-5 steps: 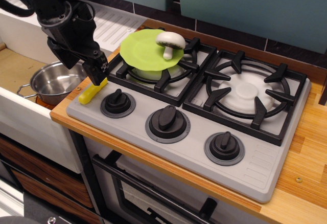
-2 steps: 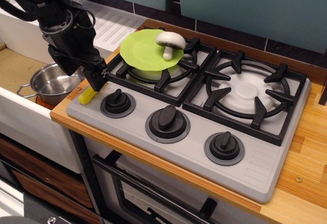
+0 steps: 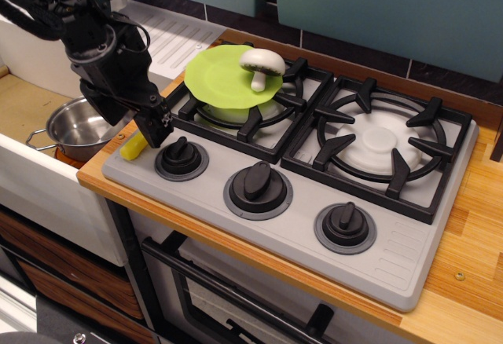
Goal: Put mushroom on plate and fry in pot or pan in sink
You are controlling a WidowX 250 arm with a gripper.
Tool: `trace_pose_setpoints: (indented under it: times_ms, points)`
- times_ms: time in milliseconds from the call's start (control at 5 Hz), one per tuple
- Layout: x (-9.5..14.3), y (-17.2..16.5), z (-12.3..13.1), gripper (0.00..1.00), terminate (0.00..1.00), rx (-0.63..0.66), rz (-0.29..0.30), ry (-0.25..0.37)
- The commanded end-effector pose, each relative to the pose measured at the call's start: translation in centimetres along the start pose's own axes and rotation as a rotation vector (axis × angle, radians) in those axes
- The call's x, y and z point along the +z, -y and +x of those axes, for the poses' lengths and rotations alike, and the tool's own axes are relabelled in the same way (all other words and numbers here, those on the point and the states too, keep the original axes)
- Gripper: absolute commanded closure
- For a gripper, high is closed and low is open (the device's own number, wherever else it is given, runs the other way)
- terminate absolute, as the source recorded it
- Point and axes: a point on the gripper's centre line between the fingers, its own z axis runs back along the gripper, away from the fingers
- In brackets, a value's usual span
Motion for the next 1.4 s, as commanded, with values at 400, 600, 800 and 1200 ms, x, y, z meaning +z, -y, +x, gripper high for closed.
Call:
trace_pose_setpoints:
  times_ms: [400, 600, 800, 1200]
  points:
    - [-1.9, -0.1, 0.1, 1.0, 0.0, -0.006, -0.011, 0.056]
    - [-1.8, -0.2, 0.3, 1.0, 0.0, -0.007, -0.02, 0.047]
    - [-0.4, -0.4, 0.4, 1.0, 0.0, -0.002, -0.021, 0.017]
    - [5.2, -1.4, 1.4, 1.0, 0.0, -0.003, 0.005, -0.081]
